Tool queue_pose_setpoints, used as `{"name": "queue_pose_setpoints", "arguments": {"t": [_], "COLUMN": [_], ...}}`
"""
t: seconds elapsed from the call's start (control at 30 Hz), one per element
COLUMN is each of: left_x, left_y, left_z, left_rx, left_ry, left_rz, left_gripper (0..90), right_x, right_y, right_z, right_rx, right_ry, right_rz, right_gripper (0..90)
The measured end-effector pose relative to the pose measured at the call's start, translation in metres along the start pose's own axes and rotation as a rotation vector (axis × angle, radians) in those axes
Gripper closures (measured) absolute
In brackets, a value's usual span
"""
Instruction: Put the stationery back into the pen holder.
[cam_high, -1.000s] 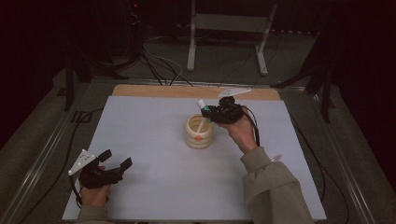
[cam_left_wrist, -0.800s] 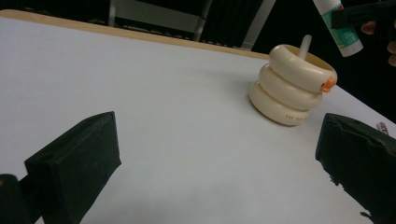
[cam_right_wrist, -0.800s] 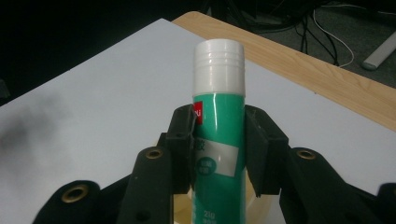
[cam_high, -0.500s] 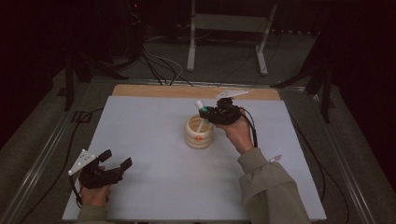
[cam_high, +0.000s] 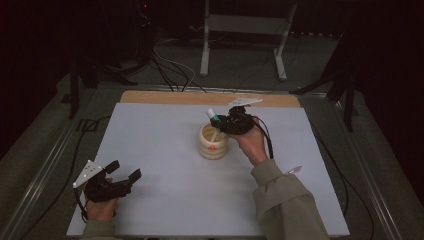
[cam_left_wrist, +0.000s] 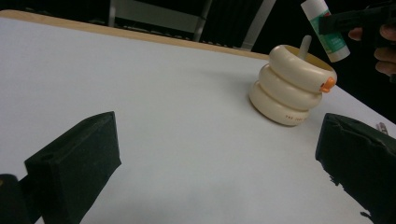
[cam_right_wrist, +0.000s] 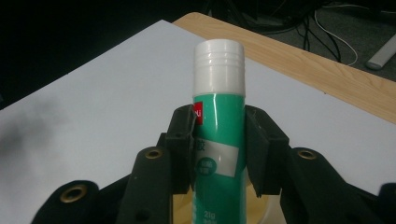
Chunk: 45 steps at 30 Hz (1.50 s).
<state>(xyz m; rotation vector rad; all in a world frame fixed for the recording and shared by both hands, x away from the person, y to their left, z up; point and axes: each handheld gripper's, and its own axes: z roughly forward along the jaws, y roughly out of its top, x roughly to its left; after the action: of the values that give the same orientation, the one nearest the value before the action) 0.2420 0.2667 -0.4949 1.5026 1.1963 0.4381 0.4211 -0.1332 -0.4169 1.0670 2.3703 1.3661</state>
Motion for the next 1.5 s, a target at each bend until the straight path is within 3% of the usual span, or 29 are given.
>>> {"name": "queue_pose_setpoints", "arguments": {"t": [0.87,1.5], "left_x": [0.000,0.000], "left_y": [0.000,0.000], "left_z": [-0.001,0.000], "left_rx": [-0.001,0.000], "left_ry": [0.002,0.002], "left_rz": [-0.001,-0.002], "left_gripper": [0.3,0.3], "right_x": [0.004,0.008], "right_y": [-0.011,-0.015], "right_z": [0.015,0.023], "right_rx": [0.005,0.022], "right_ry": [0.014,0.005], "right_rz": [0.003,-0.021], "right_gripper": [65.9,65.9]}}
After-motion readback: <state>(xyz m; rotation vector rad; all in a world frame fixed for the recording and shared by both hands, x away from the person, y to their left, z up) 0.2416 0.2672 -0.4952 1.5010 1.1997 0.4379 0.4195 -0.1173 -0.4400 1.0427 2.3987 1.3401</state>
